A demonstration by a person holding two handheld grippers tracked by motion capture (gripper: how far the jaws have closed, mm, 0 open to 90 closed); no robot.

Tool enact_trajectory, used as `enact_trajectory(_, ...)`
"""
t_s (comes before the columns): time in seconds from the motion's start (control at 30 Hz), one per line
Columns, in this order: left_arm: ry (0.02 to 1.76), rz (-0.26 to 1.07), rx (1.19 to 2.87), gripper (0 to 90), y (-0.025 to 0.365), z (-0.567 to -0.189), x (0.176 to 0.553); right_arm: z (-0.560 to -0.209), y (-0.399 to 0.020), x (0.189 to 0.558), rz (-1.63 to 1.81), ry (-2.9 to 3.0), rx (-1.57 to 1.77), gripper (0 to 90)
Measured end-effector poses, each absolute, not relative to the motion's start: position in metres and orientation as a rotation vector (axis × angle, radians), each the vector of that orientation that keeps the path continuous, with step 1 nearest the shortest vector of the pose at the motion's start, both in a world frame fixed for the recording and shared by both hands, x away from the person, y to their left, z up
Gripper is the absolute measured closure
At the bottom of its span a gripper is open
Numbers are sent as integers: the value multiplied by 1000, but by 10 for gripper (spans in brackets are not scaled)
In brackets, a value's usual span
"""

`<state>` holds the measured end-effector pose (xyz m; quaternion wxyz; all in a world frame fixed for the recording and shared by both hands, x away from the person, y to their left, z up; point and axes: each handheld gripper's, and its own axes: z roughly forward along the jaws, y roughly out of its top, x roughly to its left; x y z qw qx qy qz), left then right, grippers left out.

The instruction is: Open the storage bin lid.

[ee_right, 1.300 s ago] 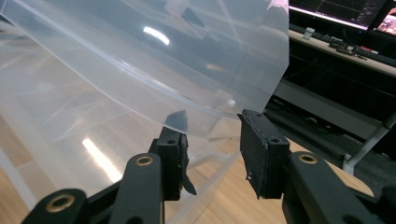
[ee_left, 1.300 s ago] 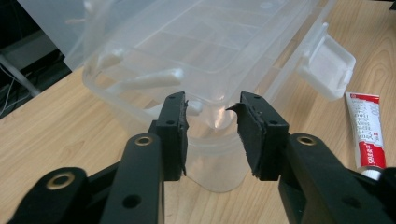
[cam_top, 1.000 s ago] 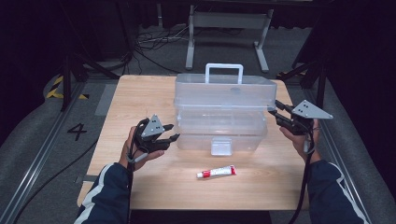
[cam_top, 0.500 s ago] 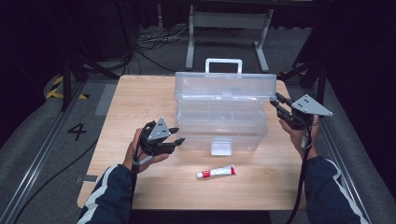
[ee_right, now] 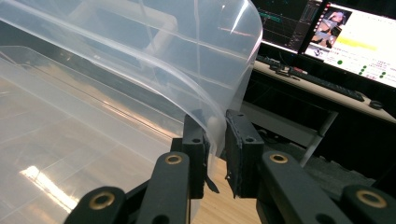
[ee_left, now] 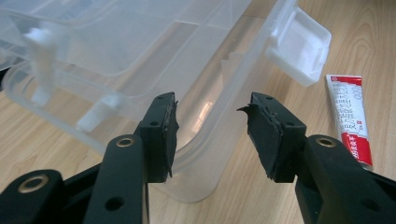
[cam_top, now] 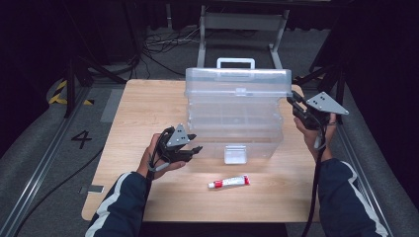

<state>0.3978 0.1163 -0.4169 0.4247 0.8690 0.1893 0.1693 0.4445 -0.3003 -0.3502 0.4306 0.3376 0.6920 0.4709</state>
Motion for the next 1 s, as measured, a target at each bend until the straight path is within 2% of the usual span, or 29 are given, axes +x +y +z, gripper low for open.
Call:
enact_trajectory(0.57,445,421,2230,607,111,-423,408,-335,-293,438,1132,1733,850,802)
enact_trajectory(0.77,413,385,2276,589,106,-427,414,-329,-294,446,1136,1744,866,806)
enact_trajectory(0.83,399,419,2300,615,103,-429,414,-326,-293,450,1129,1745,873,812)
enact_trajectory(1.0,382,402,2303,635,102,-430,416,-321,-290,458,1100,1731,896,822)
